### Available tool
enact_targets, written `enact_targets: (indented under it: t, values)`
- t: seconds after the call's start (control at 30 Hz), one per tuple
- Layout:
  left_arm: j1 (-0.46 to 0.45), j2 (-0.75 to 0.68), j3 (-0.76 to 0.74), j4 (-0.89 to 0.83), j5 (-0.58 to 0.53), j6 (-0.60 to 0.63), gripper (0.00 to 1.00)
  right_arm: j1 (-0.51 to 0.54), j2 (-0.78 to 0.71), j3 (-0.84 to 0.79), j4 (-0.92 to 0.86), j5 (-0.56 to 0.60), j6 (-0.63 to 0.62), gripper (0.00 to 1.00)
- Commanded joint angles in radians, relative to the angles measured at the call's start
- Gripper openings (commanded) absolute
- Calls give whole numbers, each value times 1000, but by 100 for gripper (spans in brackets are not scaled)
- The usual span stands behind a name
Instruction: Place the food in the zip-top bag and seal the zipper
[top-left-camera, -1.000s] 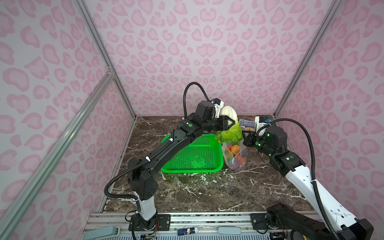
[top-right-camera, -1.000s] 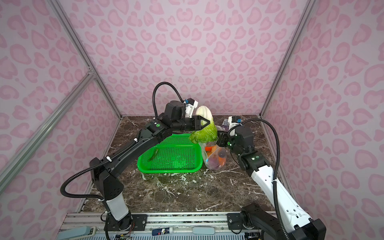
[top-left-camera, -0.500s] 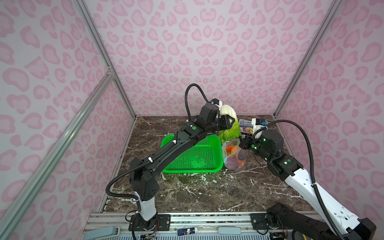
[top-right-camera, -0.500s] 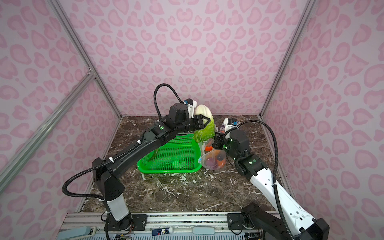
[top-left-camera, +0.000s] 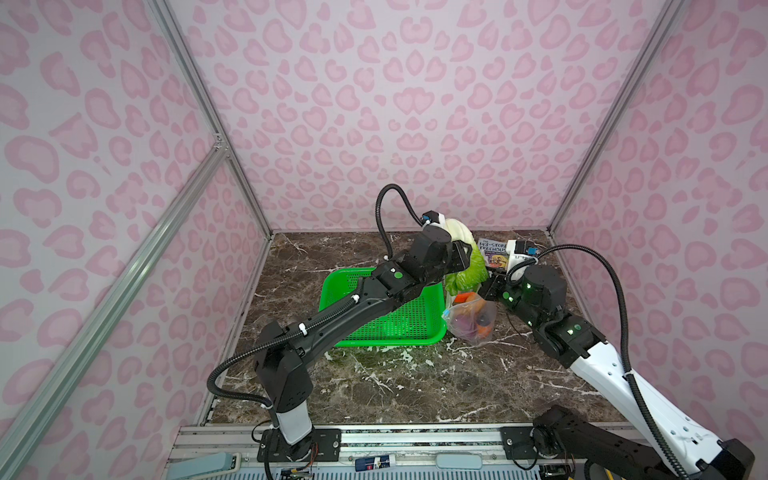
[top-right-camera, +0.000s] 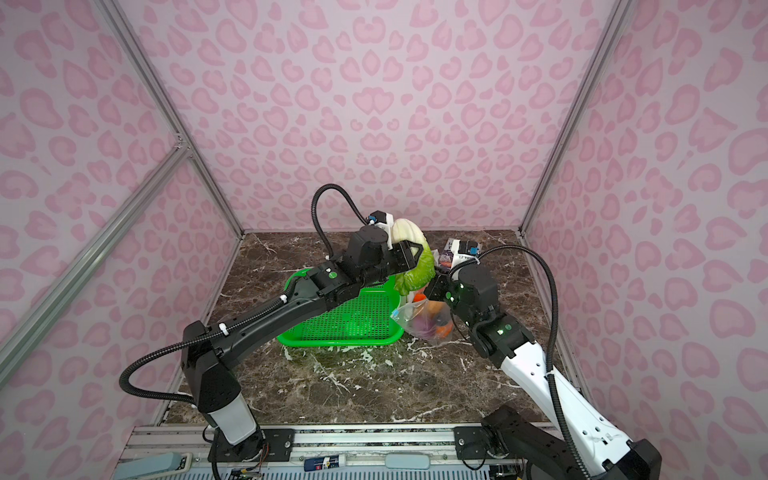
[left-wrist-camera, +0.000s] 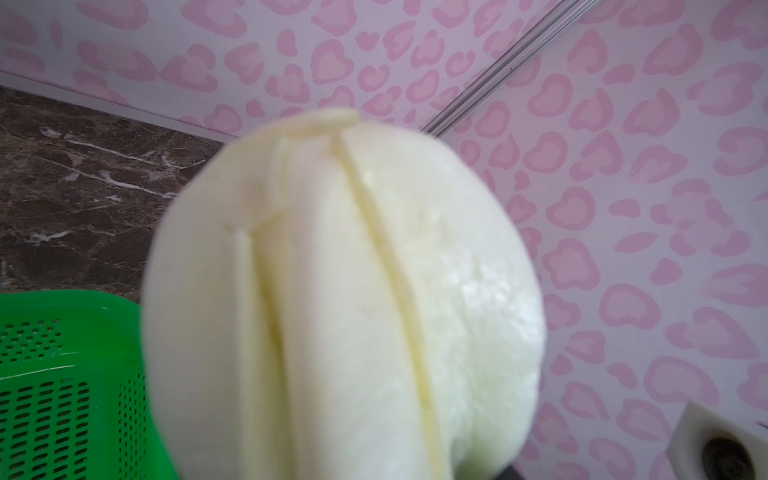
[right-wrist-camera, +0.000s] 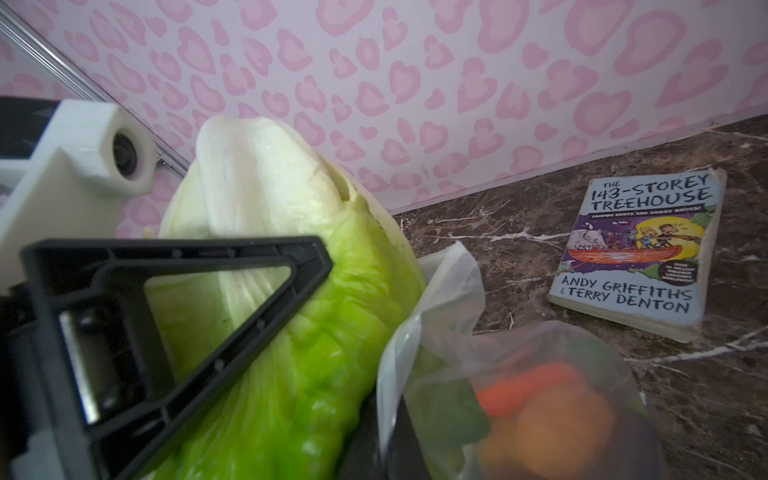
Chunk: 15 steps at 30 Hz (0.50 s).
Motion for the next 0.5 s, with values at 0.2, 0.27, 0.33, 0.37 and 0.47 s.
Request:
enact_targets:
  t: [0.2, 0.27, 0.33, 0.37, 0.47]
  values:
    - [-64, -57, -109, 98, -160, 27, 43, -3, -30, -22, 108, 64, 43, 0]
    - [-81, -52, -119, 103, -190, 35, 42, -6, -25, -22, 114, 63, 57, 0]
    - [-92, -42, -125, 110, -209, 35, 42, -9, -20, -21, 120, 55, 68, 0]
    - [-97, -36, -125, 111, -219, 31, 41, -9, -18, -20, 122, 52, 72, 0]
    - [-102, -20, -116, 122, -259, 32, 41, -10, -18, -15, 120, 48, 75, 0]
